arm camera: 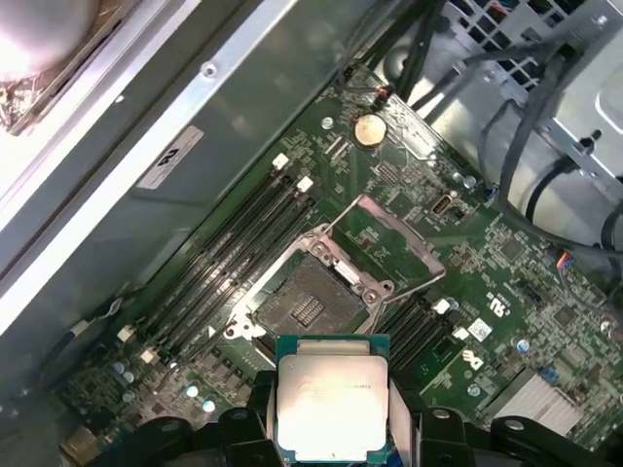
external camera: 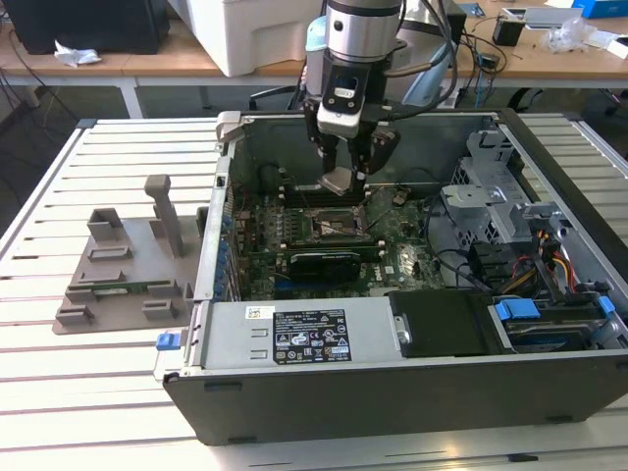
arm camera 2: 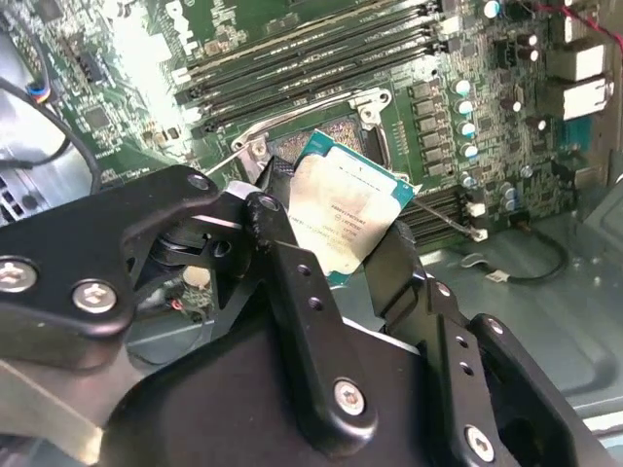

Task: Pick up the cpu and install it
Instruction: 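Place the cpu into insertion slot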

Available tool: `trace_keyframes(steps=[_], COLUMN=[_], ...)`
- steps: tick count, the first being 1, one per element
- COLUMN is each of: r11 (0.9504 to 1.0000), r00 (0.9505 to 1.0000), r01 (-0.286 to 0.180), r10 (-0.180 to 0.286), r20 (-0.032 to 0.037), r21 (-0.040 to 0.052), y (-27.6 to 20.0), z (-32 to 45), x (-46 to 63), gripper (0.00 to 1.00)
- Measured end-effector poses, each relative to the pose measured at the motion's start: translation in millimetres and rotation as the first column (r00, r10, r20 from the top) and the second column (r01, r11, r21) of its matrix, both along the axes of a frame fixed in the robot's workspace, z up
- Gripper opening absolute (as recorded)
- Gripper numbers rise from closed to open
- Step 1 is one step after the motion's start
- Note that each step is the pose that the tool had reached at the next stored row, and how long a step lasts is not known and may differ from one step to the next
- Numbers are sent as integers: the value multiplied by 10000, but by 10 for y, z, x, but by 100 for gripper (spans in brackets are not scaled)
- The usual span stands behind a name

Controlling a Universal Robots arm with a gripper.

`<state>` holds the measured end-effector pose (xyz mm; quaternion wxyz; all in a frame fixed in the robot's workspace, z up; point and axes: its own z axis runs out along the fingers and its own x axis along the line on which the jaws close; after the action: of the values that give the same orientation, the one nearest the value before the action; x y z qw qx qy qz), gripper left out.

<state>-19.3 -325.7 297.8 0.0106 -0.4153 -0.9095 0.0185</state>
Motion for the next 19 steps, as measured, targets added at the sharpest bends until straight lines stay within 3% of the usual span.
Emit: trace_keyframes(steps=[4,11,13,16,18,19], r11=[9984,9878,9826,9654,9590,9516], r00=[9984,9878,9826,9654,9591,9517], r01=[560,1557,1855,2606,2832,3072], r10=[-560,-1557,-1855,-2606,-2832,-3072], r20=[1,6,7,15,19,22], r21=[-25,-65,-77,-110,-120,-133], y=[0,0,0,0,0,0], z=[-1,-1,0,-1,-1,-1], x=[0,0,0,0,0,0], gripper=[55,55,55,55,55,55])
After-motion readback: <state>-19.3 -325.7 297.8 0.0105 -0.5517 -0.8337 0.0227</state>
